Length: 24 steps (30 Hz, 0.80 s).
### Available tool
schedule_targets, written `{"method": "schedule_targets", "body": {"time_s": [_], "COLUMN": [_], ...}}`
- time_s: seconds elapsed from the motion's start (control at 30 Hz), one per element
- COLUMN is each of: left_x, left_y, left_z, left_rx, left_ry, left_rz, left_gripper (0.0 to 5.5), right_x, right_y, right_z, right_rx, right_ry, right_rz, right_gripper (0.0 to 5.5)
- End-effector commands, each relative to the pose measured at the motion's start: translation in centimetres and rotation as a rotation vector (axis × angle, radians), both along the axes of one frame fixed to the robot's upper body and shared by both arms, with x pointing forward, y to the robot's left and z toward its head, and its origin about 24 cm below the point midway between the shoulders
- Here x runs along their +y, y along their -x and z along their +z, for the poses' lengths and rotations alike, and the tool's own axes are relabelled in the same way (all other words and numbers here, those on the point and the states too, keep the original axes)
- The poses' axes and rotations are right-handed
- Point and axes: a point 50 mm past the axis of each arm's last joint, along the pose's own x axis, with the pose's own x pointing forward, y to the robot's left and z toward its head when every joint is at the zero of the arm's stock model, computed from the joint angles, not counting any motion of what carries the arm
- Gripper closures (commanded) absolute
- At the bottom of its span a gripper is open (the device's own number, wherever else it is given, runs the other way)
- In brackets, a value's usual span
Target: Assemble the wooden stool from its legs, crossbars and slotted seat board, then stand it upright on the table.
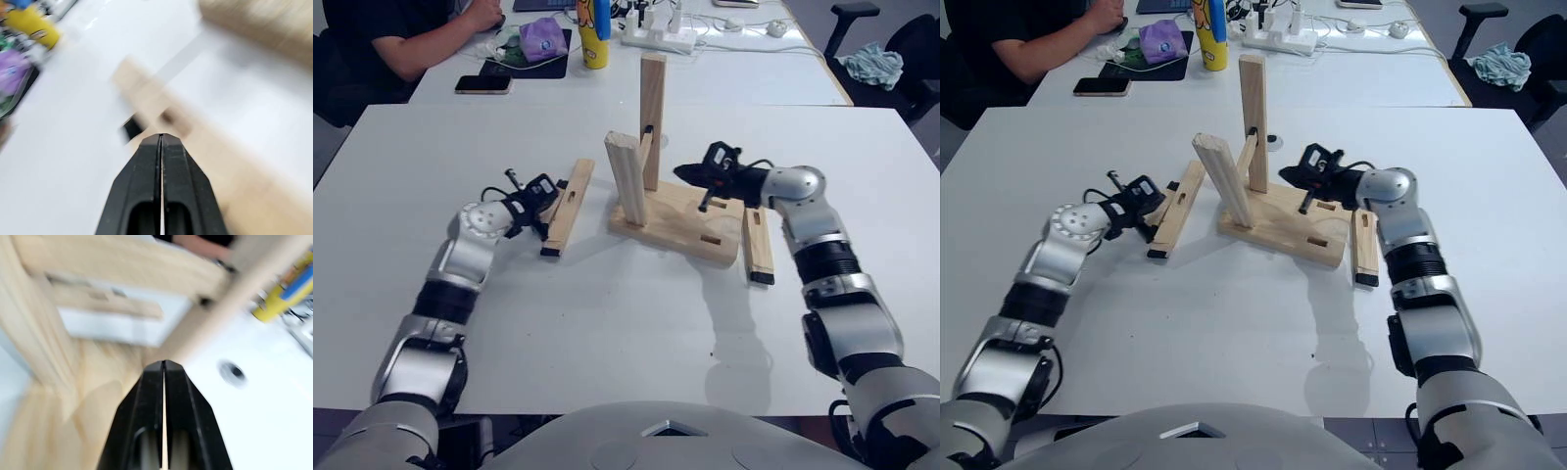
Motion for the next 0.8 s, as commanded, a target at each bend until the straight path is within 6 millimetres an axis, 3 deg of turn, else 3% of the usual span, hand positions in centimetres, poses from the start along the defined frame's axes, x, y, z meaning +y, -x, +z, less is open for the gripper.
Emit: {"method": "schedule_targets", "body": {"time_s": [0.03, 0.17, 0.33, 0.57, 0.8], "left_x": [-2.4, -6.3, -9.7, -10.3, -10.6], "left_y": [2.6, 4.4, 4.0, 1.8, 0.6], "left_z": [0.8, 0.1, -1.6, -4.2, -4.8], "left_rx": [0.069, 0.178, 0.229, 0.264, 0.257], "left_ry": [0.071, 0.111, 0.037, -0.104, -0.114], "left_rz": [-0.201, -0.389, -0.455, -0.388, -0.342], "left_gripper": [5.49, 5.49, 5.49, 5.49, 5.49], "right_x": [-1.7, -2.4, -1.9, -0.9, -1.8], "right_y": [-1.5, -2.4, -3.0, -3.3, -1.4], "right_z": [0.2, -0.3, -0.4, 0.1, -2.3], "right_rx": [-0.012, -0.001, 0.024, 0.102, 0.36], "right_ry": [0.145, 0.327, 0.464, 0.606, 0.644], "right_rz": [-0.12, -0.167, -0.144, -0.02, 0.11], "right_gripper": [5.5, 5.5, 5.5, 5.5, 5.5]}}
